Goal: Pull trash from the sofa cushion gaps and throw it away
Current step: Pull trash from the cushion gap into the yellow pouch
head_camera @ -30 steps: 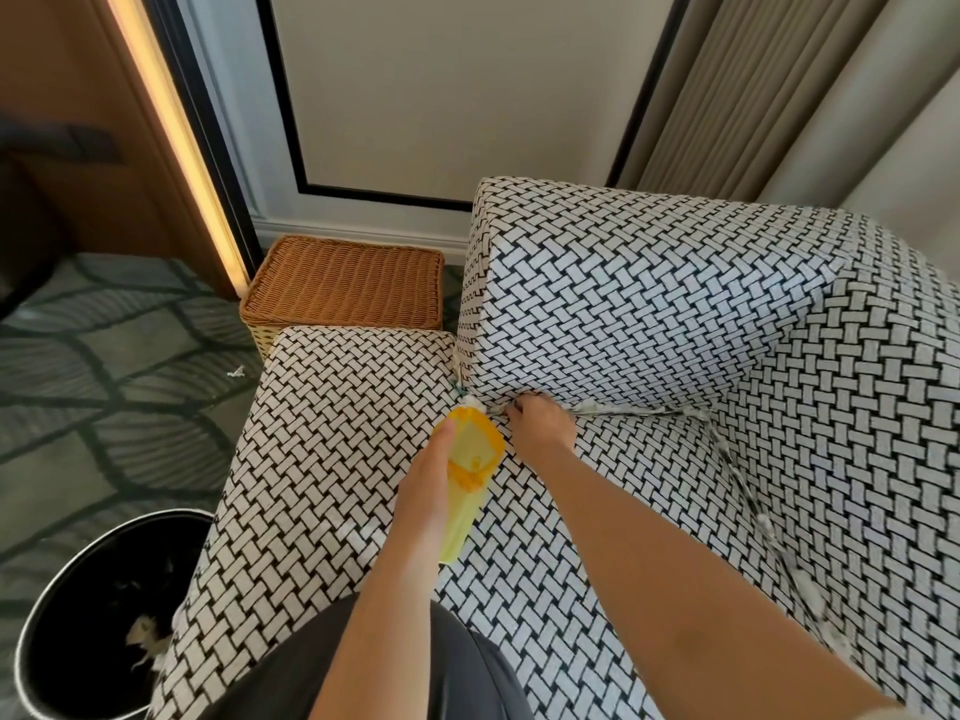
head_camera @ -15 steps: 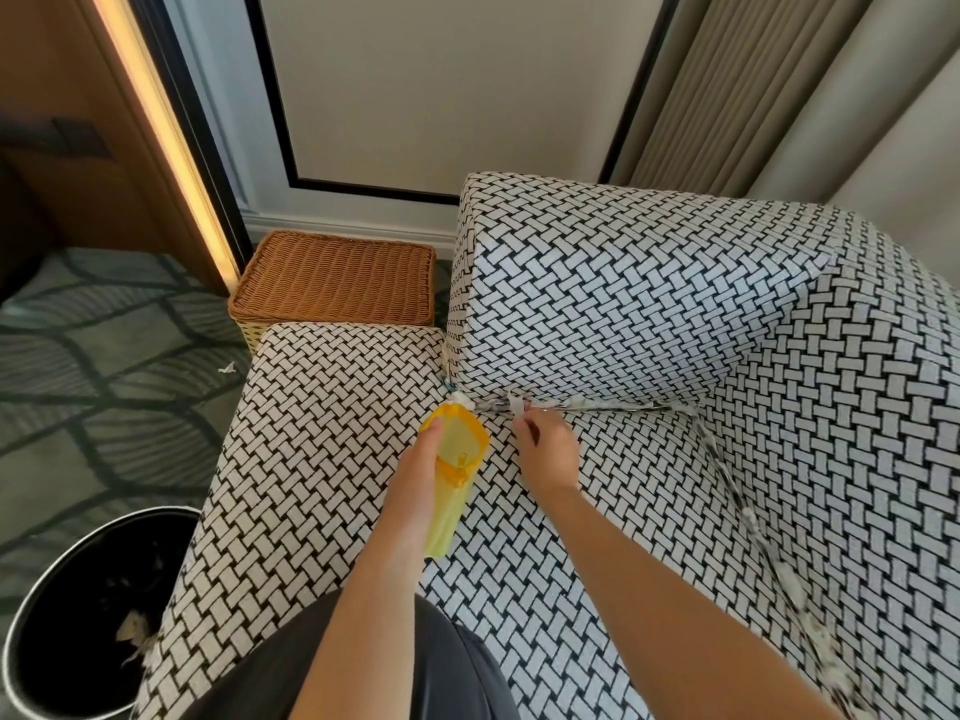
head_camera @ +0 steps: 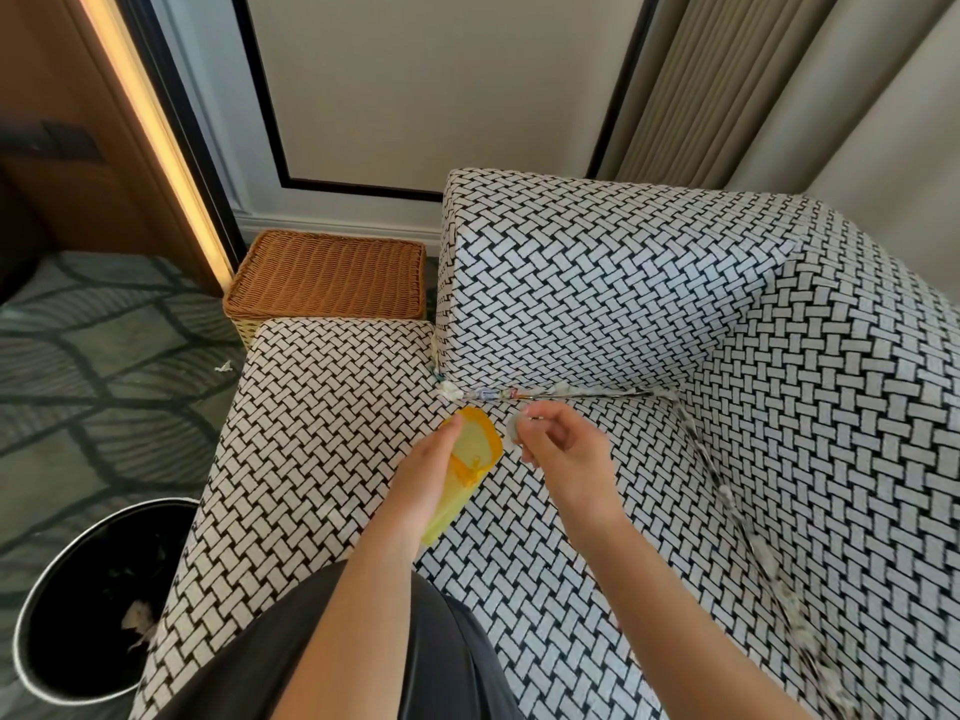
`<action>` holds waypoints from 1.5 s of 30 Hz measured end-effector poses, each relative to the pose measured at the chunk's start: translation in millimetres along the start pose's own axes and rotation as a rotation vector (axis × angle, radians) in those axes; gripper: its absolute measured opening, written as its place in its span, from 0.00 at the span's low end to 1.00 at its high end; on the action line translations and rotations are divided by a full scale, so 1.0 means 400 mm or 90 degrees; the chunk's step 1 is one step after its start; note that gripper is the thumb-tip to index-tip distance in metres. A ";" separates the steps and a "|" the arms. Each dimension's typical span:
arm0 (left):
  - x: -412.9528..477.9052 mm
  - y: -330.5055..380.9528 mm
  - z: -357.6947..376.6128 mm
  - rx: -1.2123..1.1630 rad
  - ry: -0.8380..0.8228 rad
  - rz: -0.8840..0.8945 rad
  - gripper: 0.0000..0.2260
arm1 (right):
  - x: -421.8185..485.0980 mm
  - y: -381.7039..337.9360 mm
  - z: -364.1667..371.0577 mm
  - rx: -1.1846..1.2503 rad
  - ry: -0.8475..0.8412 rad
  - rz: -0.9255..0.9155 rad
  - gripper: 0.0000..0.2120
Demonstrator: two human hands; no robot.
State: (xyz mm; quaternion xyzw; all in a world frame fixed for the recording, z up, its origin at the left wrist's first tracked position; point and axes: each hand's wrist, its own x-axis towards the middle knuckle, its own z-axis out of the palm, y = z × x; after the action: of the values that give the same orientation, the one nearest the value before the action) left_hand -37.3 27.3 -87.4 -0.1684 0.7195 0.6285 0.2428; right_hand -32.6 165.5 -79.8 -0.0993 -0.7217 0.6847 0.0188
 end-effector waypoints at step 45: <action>0.108 -0.043 -0.010 -0.080 0.079 -0.005 0.35 | 0.303 0.184 0.007 -0.585 0.114 -0.017 0.11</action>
State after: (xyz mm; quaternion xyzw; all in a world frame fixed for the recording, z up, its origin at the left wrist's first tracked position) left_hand -64.3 23.7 -125.4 -0.2246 0.6918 0.6597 0.1891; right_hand -143.2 186.2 -166.3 -0.1465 -0.9470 0.2825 0.0436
